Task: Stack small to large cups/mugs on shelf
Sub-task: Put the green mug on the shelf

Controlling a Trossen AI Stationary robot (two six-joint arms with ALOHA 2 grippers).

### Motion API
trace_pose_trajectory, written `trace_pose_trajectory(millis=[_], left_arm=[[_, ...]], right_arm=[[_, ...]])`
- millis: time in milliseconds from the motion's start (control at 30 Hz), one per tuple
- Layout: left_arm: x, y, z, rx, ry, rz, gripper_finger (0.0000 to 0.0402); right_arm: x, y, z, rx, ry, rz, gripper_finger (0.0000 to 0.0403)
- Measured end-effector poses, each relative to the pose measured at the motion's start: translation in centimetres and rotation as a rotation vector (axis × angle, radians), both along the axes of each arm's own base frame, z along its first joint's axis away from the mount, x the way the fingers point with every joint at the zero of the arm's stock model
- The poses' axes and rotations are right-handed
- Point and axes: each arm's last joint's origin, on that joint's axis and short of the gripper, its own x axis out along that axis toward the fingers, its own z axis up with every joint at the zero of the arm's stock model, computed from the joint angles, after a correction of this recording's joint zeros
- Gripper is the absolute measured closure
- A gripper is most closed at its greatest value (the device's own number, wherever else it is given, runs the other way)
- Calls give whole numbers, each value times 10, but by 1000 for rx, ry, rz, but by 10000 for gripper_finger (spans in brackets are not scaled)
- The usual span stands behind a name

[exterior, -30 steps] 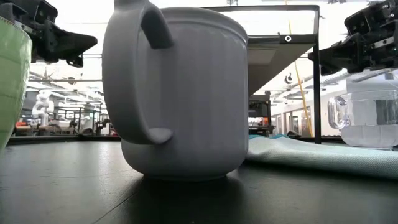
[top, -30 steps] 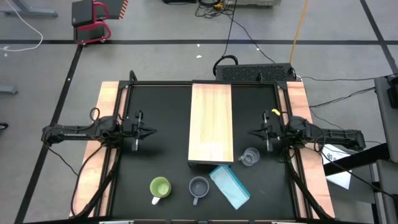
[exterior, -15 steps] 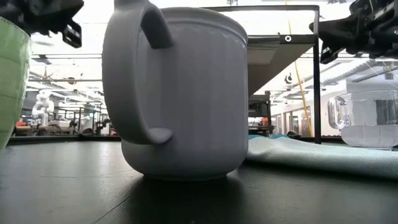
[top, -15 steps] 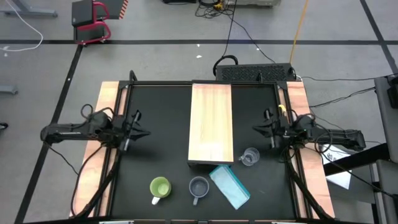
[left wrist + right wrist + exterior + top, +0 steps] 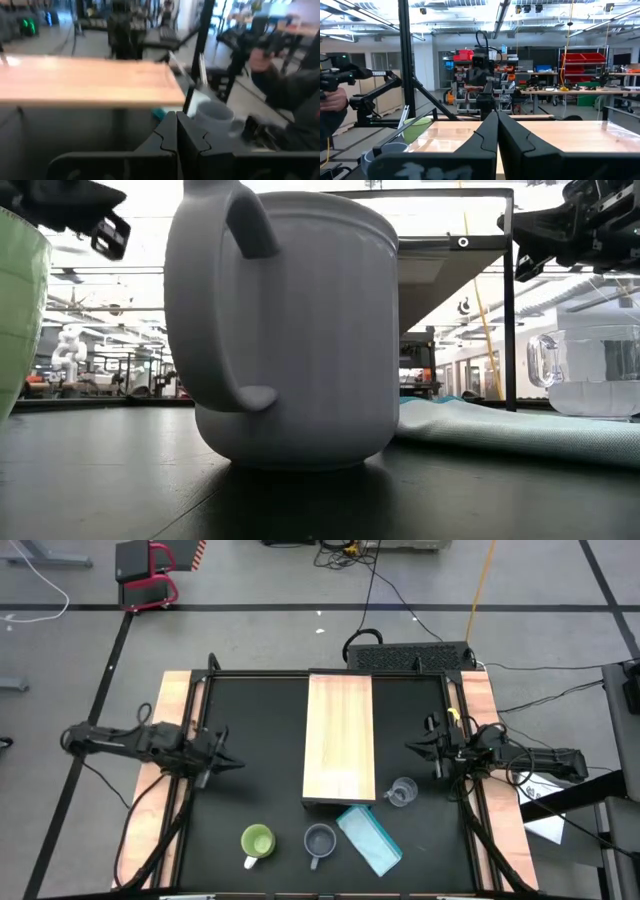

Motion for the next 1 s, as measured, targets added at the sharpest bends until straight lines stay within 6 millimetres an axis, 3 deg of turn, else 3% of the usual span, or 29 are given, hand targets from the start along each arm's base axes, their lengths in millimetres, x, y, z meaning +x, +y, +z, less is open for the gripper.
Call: trace_pose_trajectory(millis=[267, 567, 667, 800, 1000], left_arm=[[27, -24, -4, -46, 176, -88, 401], [43, -66, 52, 182, 188, -101, 401], [43, -82, 62, 277, 162, -123, 401], [41, -96, 58, 361, 170, -121, 401], [52, -109, 40, 292, 290, -57, 401]], right_arm=[[0, 0, 0, -8, -1, -1, 403], [0, 0, 0, -8, 0, -1, 403], [0, 0, 0, -7, 5, -1, 403], [0, 0, -1, -6, 15, -1, 403], [0, 0, -2, -9, 19, -2, 403]])
